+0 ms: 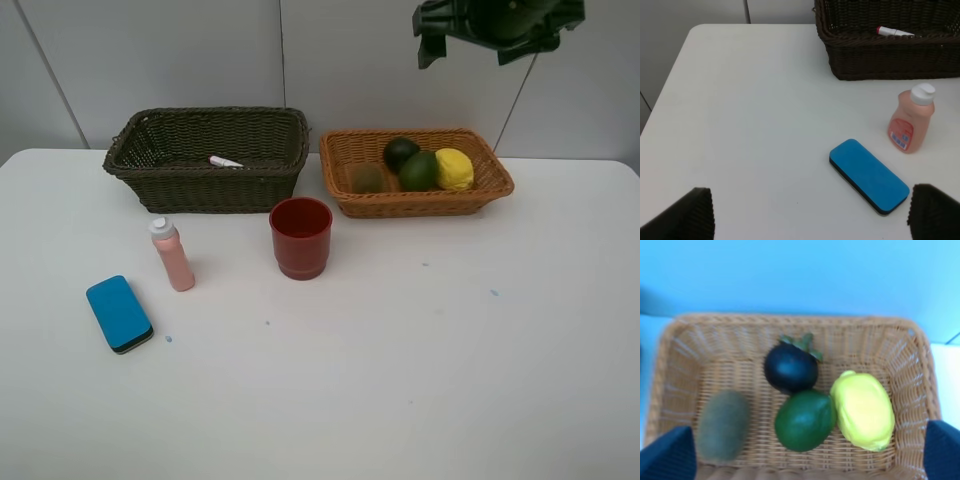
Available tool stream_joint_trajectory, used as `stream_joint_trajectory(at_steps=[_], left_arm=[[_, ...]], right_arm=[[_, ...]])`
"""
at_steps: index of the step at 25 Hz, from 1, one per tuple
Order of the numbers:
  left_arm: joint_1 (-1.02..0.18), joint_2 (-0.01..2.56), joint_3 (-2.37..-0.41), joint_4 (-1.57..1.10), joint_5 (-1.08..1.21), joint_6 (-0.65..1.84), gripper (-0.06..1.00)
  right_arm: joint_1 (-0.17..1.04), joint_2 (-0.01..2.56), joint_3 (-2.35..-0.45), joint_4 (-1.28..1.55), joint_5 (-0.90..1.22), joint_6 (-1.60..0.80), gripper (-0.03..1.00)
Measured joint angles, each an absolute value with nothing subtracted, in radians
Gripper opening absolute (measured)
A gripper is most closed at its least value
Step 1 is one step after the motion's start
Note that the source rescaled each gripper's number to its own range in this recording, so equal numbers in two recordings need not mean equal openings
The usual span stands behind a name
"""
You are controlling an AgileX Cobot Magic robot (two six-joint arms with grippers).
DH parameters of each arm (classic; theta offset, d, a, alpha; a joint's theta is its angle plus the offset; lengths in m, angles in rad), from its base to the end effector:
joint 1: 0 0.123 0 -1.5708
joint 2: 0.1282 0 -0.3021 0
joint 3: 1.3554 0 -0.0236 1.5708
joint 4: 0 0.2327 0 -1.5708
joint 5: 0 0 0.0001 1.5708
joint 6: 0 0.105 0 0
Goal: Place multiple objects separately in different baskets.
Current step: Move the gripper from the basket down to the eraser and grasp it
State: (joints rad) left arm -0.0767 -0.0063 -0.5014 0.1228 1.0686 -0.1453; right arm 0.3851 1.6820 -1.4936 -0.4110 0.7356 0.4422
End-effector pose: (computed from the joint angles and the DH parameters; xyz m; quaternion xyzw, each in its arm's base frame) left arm -0.0264 0.0133 0.2623 -0.0320 0.8511 0.0033 0.5241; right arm 0.3594 0.1153 0.3443 -0.0660 0.9160 -0.0255 0.3948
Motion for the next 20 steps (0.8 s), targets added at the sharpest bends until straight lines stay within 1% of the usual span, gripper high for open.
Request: stream_joint_trajectory(at_steps=[7,11,13,20], left_arm=[[-0.077,-0.006,-0.501,0.123,1.069,-0.145,1.00],[-0.077,-0.006,-0.501,0.123,1.069,-0.145,1.00],[-0.077,-0.006,-0.501,0.123,1.069,-0.145,1.00],[-0.077,-0.006,-0.501,0.123,1.069,-0.145,1.00]], right_arm=[[0.504,1.481,-1.494,-0.449,0.937,0.441,1.00],[0.586,1.368,-1.486,-0.472,1.005,0.396,1.00],[0.635,1.302,-1.452,-0.474,1.008,0.345,1.00],[0.819,1.005,-1.196,-0.470,0.961,0.151,1.00]])
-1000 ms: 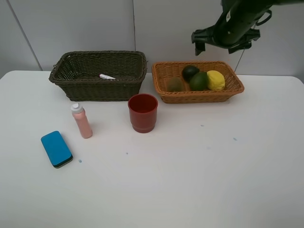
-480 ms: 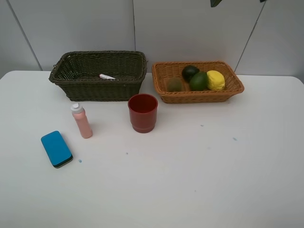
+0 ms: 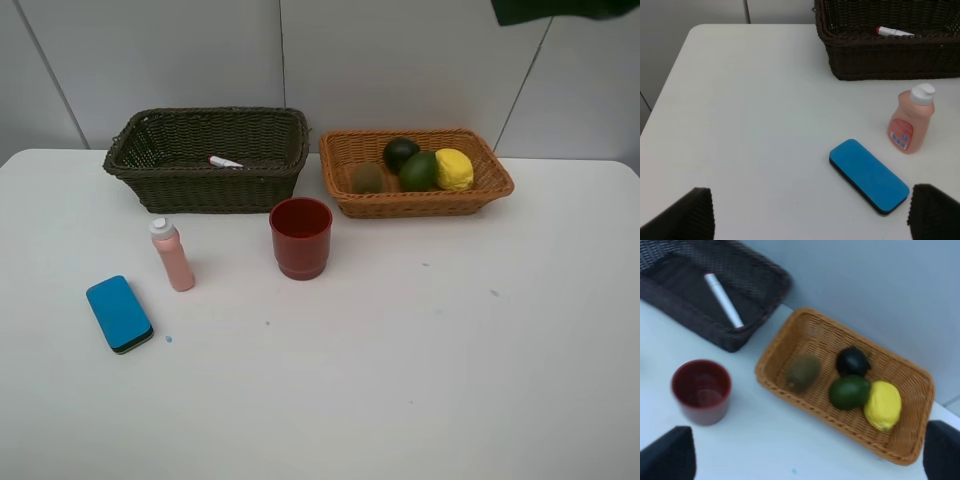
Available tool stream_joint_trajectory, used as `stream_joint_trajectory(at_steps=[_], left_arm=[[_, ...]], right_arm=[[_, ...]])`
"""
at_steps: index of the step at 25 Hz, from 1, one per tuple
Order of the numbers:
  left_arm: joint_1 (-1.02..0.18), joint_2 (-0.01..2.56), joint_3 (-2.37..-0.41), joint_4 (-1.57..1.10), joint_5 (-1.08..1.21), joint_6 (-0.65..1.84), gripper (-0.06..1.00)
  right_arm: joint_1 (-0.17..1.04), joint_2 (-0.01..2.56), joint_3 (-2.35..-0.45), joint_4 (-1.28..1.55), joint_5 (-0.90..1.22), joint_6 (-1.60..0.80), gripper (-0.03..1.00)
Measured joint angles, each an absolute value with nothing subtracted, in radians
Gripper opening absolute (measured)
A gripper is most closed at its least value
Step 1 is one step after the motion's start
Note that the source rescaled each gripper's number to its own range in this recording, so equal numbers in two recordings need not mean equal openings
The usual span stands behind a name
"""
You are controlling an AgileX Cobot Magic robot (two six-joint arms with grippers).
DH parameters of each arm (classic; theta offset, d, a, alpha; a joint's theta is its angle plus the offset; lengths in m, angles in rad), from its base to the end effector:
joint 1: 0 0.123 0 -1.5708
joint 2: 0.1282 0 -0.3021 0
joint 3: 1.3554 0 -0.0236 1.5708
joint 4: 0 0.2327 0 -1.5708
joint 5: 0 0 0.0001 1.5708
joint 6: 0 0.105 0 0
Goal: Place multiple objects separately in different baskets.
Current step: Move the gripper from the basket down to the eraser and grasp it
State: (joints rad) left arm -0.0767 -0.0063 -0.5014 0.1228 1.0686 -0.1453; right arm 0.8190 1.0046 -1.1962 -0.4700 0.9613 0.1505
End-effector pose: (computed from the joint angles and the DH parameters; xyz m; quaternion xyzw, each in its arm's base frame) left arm -0.0264 0.0133 0.2623 -0.0320 0.8511 0.0033 0.5241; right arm 0.1432 0.0960 0.4260 -0.3243 0.8170 -0.0085 0.4768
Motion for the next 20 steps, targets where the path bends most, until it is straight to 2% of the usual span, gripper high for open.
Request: stream_joint_trajectory(at_steps=[7,14,20], left_arm=[[-0.077,-0.006,-0.501,0.123,1.069,-0.145,1.00],[-0.077,-0.006,-0.501,0.123,1.069,-0.145,1.00],[-0.077,-0.006,-0.501,0.123,1.069,-0.145,1.00]], right_arm=[[0.930,0.671,-0.945,-0.399,0.957,0.100,1.00],[0.933,0.363,-0.762,-0.208,0.980,-0.080,1.00],[0.933,0.173,-0.628,-0.072,1.034,-0.123,1.00]])
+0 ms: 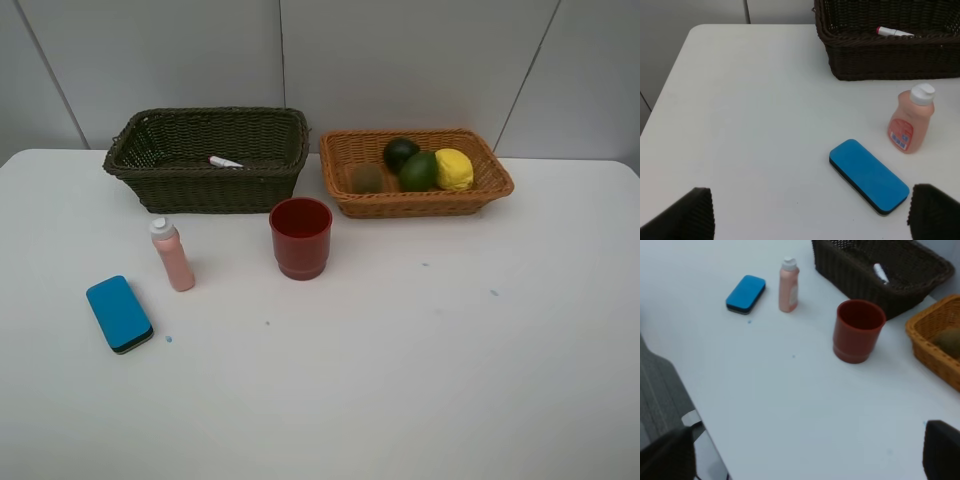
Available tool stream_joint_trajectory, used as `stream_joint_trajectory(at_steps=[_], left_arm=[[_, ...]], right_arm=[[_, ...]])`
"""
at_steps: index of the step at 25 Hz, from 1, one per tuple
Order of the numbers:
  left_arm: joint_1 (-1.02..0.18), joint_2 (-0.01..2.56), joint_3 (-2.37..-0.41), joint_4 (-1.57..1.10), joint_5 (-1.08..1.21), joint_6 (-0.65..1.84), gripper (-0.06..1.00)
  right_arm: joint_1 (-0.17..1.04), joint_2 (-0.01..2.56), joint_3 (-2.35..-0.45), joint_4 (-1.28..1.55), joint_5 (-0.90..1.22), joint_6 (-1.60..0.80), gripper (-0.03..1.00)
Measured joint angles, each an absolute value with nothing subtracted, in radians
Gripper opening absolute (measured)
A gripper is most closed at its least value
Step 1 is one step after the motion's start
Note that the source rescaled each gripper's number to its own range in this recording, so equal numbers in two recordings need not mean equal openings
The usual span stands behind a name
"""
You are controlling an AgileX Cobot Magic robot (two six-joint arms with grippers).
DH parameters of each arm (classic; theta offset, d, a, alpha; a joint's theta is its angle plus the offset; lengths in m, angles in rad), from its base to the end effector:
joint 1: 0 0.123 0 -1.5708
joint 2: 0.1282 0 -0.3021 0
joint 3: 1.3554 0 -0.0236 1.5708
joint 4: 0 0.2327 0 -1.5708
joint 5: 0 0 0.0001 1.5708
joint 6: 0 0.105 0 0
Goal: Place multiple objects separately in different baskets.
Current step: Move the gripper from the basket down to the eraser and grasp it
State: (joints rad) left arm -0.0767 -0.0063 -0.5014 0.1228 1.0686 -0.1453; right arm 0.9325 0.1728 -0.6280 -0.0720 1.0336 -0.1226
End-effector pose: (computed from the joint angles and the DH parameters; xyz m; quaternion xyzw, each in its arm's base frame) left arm -0.0264 0.0133 0.2623 -0.0320 0.8511 0.0033 0.5241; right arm -0.0001 -0.0111 0.3035 -0.4315 0.7408 0.1693 0.4863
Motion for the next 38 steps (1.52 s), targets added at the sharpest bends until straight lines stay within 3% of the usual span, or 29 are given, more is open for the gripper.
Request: stream_joint_trajectory(at_steps=[8,24,29,38], left_arm=[[-0.077,-0.006,-0.501,0.123,1.069,-0.145,1.00],[-0.077,-0.006,-0.501,0.123,1.069,-0.145,1.00],[-0.077,-0.006,-0.501,0.123,1.069,-0.145,1.00],[-0.077,-0.006,-0.501,0.123,1.069,-0.145,1.00]], right_arm=[[0.933,-0.002,-0.527,-0.030,1.067,-0.127,1.00],[0.923,-0.003,-0.527,-0.030,1.069,-0.126,1.00],[0.740,-0.003,-0.527,-0.031,1.069,-0.126,1.00],[0.294,-0.003,-0.527,-0.030,1.069,-0.126,1.00]])
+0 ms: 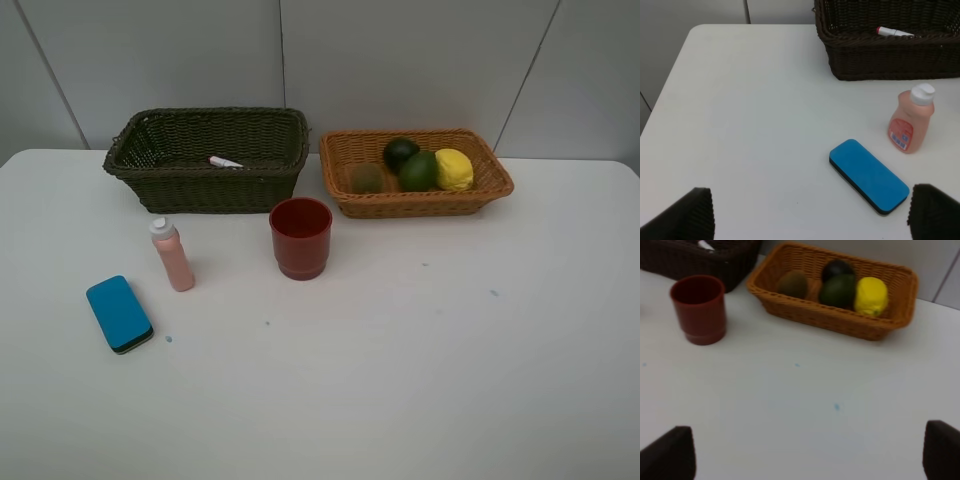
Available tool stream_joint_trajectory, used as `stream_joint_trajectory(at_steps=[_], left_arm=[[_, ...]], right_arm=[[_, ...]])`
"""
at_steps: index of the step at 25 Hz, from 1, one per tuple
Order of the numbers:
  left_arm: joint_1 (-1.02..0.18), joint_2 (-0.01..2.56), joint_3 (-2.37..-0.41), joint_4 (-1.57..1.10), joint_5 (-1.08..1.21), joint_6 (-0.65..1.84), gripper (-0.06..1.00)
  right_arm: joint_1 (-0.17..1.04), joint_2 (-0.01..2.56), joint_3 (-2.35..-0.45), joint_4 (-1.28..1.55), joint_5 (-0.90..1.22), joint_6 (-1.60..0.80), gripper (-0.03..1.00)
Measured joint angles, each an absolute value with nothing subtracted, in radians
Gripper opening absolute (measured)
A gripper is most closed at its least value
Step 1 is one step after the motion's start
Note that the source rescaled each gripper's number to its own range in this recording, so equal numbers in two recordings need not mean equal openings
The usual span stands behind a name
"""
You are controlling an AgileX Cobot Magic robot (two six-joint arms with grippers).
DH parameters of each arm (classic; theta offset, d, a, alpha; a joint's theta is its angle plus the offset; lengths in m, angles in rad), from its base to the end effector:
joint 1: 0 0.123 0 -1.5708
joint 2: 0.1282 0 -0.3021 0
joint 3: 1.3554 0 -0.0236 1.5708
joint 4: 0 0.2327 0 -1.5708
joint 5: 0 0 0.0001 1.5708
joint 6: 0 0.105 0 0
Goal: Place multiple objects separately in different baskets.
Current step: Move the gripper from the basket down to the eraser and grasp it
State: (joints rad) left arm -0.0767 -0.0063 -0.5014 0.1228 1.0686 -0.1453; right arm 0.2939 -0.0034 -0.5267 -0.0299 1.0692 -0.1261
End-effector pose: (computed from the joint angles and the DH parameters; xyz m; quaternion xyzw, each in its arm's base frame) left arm -0.0264 0.0133 0.2623 -0.0320 0.8511 0.0033 0.5241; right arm -0.0272 -0.0111 0.2686 -0.1758 0.8290 0.0296 0.5300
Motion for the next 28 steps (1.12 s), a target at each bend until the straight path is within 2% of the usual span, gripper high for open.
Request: stream_joint_trajectory(at_steps=[5,8,28], left_arm=[[-0.077,-0.006,-0.501,0.123,1.069,-0.145,1.00],[-0.077,-0.006,-0.501,0.123,1.069,-0.145,1.00],[-0.077,-0.006,-0.501,0.123,1.069,-0.145,1.00]], right_arm=[[0.083,-0.003,-0.527,-0.030,1.069,-0.126,1.00],[0.007,-0.003,-0.527,-0.030,1.069,-0.126,1.00],[-0.012,-0.003,-0.527,-0.030,1.069,-0.126,1.00]])
